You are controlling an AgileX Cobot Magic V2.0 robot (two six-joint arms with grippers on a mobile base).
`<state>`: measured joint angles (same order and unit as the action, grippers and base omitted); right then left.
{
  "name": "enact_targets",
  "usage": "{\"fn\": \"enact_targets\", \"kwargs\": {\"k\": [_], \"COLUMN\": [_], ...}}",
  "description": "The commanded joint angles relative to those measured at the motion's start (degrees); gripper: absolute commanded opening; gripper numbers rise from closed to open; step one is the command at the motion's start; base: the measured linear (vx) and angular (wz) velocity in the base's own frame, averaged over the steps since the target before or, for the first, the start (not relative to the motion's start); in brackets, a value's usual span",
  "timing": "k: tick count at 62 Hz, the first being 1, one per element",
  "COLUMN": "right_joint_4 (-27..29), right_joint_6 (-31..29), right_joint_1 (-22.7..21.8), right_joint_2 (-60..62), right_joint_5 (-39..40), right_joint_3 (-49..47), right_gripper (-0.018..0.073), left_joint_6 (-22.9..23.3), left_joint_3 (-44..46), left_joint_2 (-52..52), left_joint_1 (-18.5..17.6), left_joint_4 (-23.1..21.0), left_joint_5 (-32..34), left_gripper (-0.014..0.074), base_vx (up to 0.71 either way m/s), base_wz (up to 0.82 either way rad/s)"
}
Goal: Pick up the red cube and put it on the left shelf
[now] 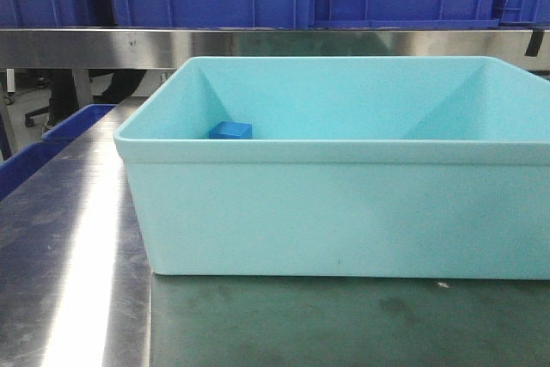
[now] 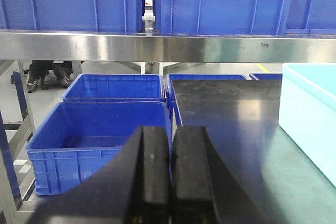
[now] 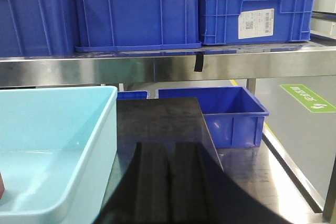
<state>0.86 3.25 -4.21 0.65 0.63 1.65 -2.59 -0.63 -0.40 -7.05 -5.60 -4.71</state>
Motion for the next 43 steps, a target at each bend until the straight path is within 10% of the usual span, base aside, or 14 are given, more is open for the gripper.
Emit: {"fn": "enact_targets", "kwargs": {"k": [1, 43], "right_joint_4": [0.0, 0.0], "right_joint_6": [-0.4, -0.4], "right_joint_1": [-0.2, -0.2], "right_joint_2": [1.0, 1.0], "right_joint_5": [5.2, 5.8], "right_joint_3": [-1.4, -1.4], "right_gripper": [0.0046, 0.0046], "left_joint_6": [0.3, 0.3], "left_joint_3": [-1.4, -1.4], "left_joint_2": [-0.8, -0.8], "left_joint_1": [-0.3, -0.3], "left_joint_4": [-0.2, -0.2], "left_joint_5": [5.2, 5.2], "left_gripper": [0.0101, 0.0102], "base_vx": [0.00, 0.00], "base_wz": [0.00, 0.00]}}
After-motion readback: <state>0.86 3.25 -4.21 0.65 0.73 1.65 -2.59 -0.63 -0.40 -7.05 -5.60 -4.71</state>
